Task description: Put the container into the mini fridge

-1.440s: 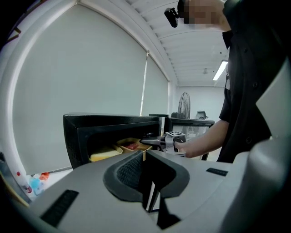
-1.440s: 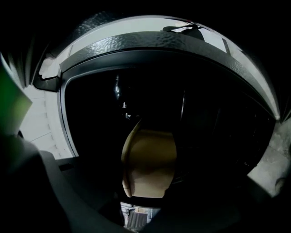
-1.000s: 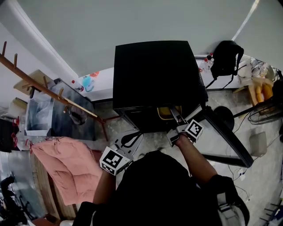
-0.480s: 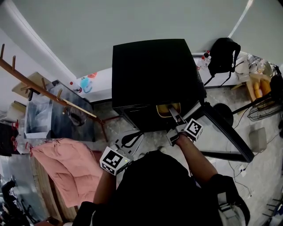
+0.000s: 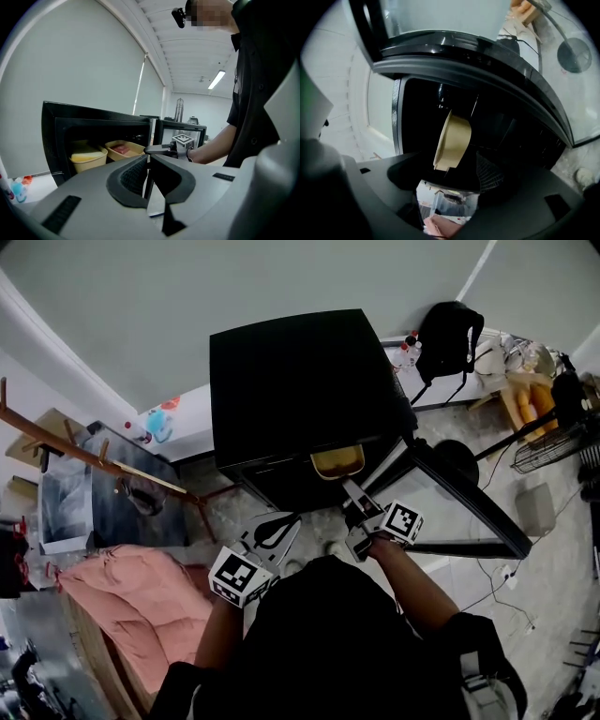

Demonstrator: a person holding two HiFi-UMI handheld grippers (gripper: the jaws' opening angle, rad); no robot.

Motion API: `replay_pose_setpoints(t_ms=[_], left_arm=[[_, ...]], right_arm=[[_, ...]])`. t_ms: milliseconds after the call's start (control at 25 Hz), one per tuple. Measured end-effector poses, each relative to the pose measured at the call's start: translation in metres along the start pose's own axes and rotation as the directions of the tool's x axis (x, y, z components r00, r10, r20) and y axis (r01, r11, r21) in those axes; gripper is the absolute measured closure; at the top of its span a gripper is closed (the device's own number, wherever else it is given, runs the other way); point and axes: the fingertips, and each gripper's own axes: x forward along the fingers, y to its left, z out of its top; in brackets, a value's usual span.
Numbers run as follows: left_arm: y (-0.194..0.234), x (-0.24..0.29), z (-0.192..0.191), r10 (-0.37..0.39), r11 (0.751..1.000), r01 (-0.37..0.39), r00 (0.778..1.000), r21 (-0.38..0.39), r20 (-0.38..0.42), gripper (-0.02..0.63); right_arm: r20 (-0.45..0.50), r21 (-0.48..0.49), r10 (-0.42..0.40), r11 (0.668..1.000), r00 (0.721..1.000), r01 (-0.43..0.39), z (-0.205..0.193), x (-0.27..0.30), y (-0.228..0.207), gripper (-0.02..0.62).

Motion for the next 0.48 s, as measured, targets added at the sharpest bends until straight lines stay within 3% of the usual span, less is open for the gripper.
replay_pose_setpoints(t_ms=[160, 280, 480], left_arm=[[-0.007, 0.008, -0.003, -0.046, 0.999, 0.046, 0.999, -0.001, -0.006, 0.571], [-0.011, 0.013, -0.003, -0.074, 0.997, 0.074, 0.997, 0.005, -0.009, 0.571], [-0.007, 0.013, -0.001, -0.082, 0.996, 0.082, 0.997, 0.014, -0.009, 0.571]], right_arm=[[-0.009, -0.194, -0.071, 0.979, 0.997, 0.068, -0.01, -0.01, 0.008, 0.287], [0.02, -0.326, -0.099, 0.94, 0.995, 0.1, -0.007, -0.014, 0.016, 0.369], [0.041, -0.328, -0.1, 0.938, 0.994, 0.108, 0.001, -0.007, 0.02, 0.391]])
